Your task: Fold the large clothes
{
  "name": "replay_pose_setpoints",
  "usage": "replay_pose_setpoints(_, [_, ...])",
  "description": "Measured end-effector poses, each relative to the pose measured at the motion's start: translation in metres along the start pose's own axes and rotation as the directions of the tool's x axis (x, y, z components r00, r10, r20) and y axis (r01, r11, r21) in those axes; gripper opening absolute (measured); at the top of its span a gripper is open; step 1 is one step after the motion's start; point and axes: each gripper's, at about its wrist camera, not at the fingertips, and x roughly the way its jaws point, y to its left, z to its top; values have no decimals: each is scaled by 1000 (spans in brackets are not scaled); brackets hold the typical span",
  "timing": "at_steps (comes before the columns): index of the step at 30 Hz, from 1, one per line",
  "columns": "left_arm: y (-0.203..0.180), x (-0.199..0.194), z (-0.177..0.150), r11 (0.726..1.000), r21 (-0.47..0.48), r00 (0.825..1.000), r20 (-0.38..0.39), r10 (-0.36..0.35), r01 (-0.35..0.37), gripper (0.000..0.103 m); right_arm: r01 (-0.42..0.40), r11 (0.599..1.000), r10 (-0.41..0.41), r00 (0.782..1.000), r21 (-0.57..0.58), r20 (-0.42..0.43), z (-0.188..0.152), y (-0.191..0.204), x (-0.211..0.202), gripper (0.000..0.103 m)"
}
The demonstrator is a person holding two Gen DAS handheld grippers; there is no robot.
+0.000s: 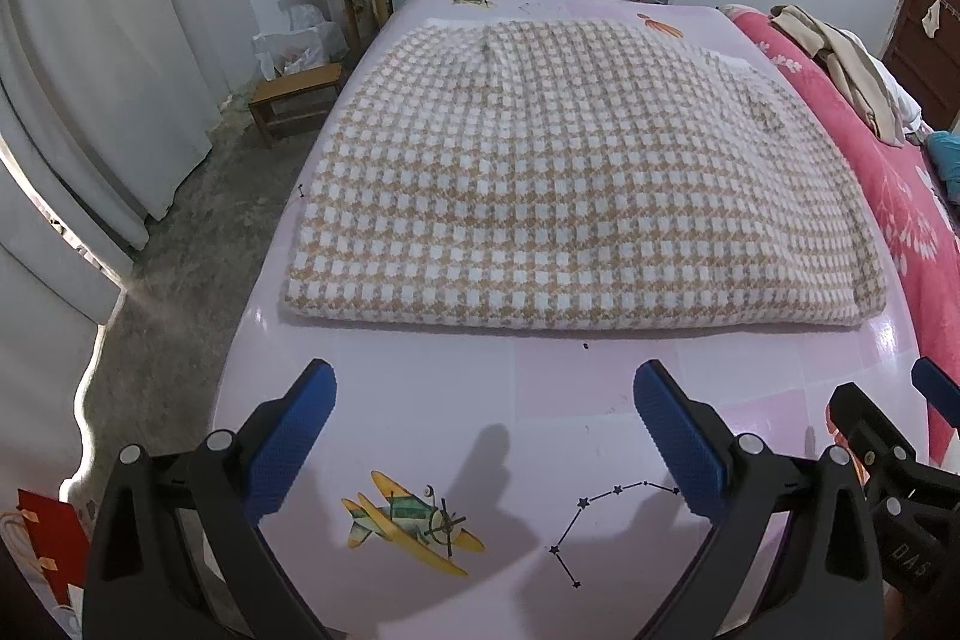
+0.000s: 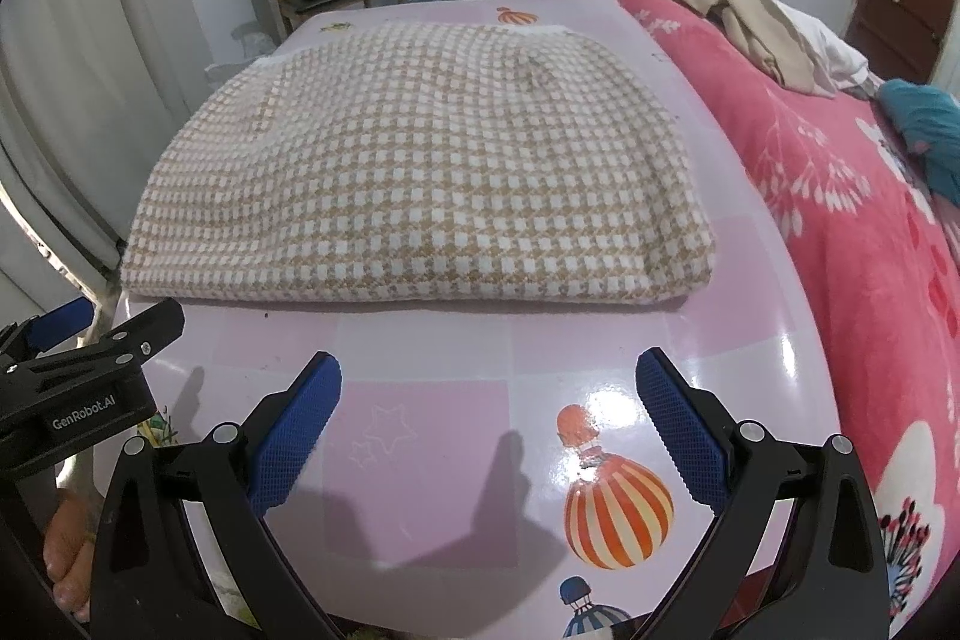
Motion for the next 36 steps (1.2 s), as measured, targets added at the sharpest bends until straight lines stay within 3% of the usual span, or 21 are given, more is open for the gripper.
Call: replay_pose_setpoints(36, [-2, -3, 1, 1000, -4, 1000, 7, -6, 6, 98, -3, 1000, 3, 1000, -14, -7, 0, -1, 0, 95])
